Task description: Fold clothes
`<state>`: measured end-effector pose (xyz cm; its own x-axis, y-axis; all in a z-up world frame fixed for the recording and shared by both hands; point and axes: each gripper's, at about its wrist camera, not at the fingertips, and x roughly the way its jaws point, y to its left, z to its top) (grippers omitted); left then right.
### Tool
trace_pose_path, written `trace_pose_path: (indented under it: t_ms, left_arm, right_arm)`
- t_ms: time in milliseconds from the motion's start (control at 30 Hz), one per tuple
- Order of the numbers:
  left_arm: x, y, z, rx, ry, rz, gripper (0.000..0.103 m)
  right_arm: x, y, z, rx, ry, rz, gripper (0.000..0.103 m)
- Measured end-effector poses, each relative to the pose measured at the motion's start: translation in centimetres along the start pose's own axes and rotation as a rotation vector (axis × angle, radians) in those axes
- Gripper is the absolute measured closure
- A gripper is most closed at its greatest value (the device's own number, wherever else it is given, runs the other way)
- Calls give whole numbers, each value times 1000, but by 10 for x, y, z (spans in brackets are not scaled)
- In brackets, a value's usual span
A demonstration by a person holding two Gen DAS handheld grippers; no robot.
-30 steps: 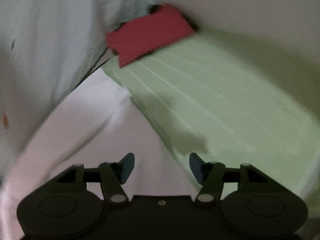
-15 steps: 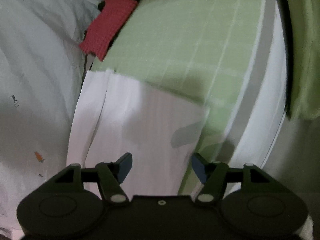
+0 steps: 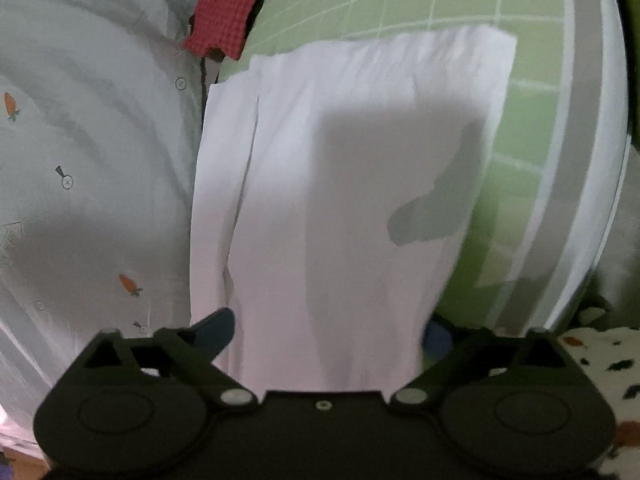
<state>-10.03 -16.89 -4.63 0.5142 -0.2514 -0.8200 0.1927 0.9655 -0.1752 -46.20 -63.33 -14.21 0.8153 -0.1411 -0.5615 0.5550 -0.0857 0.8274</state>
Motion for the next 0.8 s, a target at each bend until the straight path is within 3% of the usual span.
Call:
trace_pose_path:
  t_ms: [133,333,467,633,767,800]
  left_arm:
    - [3,47,14,-137,-3,41,11]
    - [18,135,36,-407,-10,167,11]
    - [36,184,49,-508,4,280,13]
    - [63,213,64,-540,38,276,18]
    - [79,221,67,-587,46,235,30]
    - [80,221,68,-598,34,227,39]
  right_arm:
    - [4,12,-10,-17,-64,-33,0]
    - [5,22,-22,6,-194,-74,0]
    - [8,30,-33,14,-282,-118,0]
    - [9,33,-42,18,-378,-159,0]
    - [9,35,-38,68,-452,-210,0]
    - [8,34,-36,72,-463,-224,1]
